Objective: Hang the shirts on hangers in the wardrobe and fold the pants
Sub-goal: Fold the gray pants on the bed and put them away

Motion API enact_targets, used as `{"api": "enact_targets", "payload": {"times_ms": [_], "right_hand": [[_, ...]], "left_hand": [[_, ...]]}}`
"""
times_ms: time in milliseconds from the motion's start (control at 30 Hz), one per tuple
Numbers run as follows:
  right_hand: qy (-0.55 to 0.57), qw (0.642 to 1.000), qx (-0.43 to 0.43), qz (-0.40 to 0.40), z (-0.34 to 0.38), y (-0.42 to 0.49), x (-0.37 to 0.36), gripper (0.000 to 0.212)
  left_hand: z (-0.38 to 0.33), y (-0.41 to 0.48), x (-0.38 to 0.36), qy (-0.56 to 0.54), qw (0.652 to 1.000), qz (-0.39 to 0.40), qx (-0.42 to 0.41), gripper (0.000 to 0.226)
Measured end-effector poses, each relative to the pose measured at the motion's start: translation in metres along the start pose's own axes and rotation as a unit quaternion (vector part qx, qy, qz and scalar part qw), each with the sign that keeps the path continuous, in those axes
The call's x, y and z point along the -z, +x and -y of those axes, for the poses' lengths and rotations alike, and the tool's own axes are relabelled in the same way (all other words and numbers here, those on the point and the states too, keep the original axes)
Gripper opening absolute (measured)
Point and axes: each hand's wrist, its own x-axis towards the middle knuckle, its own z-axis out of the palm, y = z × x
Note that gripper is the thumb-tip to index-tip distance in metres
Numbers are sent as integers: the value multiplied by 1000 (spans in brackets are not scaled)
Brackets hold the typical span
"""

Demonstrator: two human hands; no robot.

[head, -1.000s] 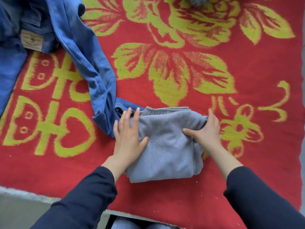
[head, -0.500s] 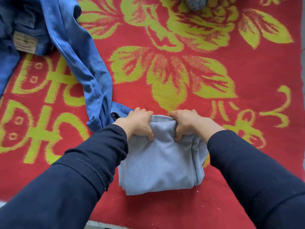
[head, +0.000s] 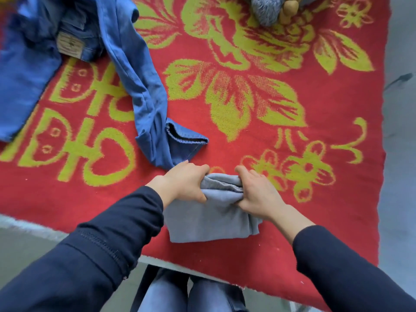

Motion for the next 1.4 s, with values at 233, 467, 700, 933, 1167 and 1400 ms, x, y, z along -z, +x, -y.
{"api": "enact_targets", "payload": {"times_ms": [233, 467, 700, 933, 1167, 1400], "right_hand": [[-125, 972, 197, 24, 66, -50, 60, 44], [-167, 927, 335, 21, 197, -64, 84, 39], [-188, 861, 470, 54, 382, -74, 48, 40], [-236, 770, 585, 95, 596, -110, -29, 41], [-255, 702, 657, 108, 788, -177, -114, 41], [-266, 661, 691, 120, 940, -215, -177, 36]], "left_hand": [[-31, -134, -19, -92, 980, -148, 96, 25], [-31, -287, -30, -113, 928, -267, 234, 26], [7, -459, -75, -168, 849, -319, 387, 24], [58, -641, -166, -244, 758, -357, 487, 39], [97, -815, -251, -252, 693, -375, 562, 43], [150, -951, -298, -258, 657, -367, 606, 41]]}}
